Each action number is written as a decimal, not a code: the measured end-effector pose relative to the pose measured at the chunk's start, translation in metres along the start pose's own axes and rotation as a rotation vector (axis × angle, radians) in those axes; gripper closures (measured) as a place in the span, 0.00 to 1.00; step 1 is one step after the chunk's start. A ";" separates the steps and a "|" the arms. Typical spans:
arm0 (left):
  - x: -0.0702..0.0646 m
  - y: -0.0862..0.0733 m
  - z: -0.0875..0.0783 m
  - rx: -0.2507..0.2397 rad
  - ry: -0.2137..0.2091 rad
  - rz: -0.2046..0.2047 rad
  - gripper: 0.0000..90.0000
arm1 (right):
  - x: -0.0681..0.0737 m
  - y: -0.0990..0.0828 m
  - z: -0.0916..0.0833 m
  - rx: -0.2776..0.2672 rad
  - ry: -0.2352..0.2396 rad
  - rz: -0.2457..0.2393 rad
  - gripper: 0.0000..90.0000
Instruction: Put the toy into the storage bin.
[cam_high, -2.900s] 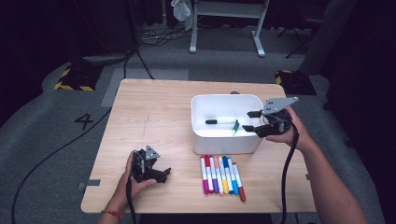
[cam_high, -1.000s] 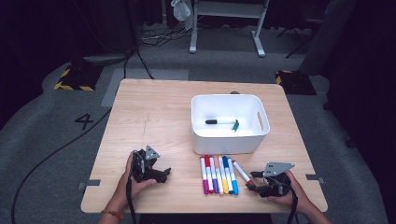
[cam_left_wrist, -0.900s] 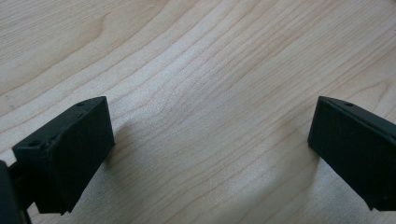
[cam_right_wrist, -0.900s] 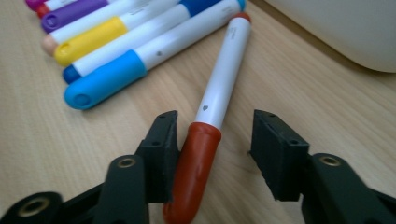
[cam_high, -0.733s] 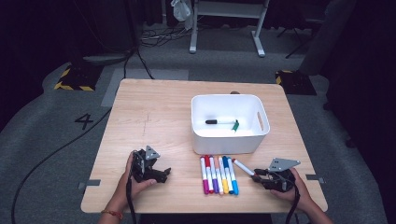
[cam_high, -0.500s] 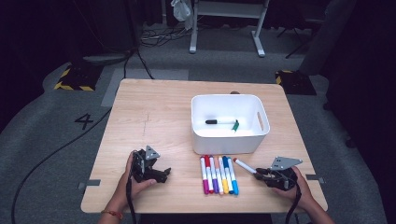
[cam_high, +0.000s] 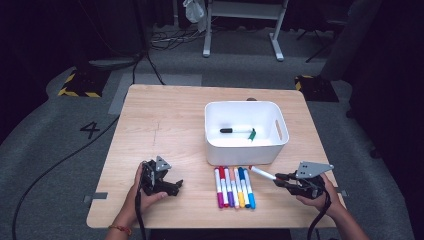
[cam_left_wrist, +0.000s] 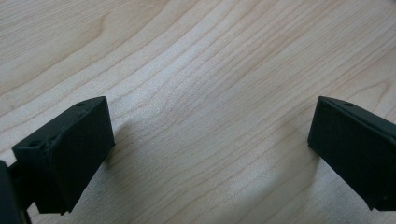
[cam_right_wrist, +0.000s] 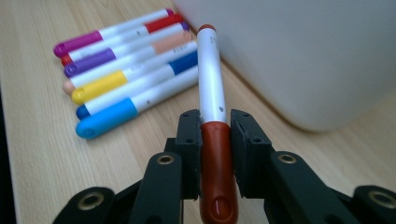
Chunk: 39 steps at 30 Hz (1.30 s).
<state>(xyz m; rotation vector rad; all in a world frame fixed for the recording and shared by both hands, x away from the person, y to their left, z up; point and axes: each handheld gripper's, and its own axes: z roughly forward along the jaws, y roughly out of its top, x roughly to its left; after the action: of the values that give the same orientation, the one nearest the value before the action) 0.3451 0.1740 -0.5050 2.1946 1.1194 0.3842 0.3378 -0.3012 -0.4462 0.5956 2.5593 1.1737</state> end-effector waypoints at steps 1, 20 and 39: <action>0.000 0.000 0.000 0.000 0.000 0.000 0.00 | 0.000 0.006 -0.003 -0.011 -0.001 -0.011 0.83; 0.000 0.000 0.000 0.000 0.000 0.000 0.00 | -0.025 0.103 -0.036 -0.087 -0.024 -0.211 0.83; 0.000 0.000 0.000 0.000 0.000 0.001 0.00 | -0.075 0.147 0.016 0.044 0.045 -0.226 0.83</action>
<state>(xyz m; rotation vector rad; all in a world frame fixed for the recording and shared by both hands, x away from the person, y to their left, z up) 0.3451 0.1741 -0.5050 2.1946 1.1189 0.3850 0.4478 -0.2388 -0.3386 0.2812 2.6129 1.0673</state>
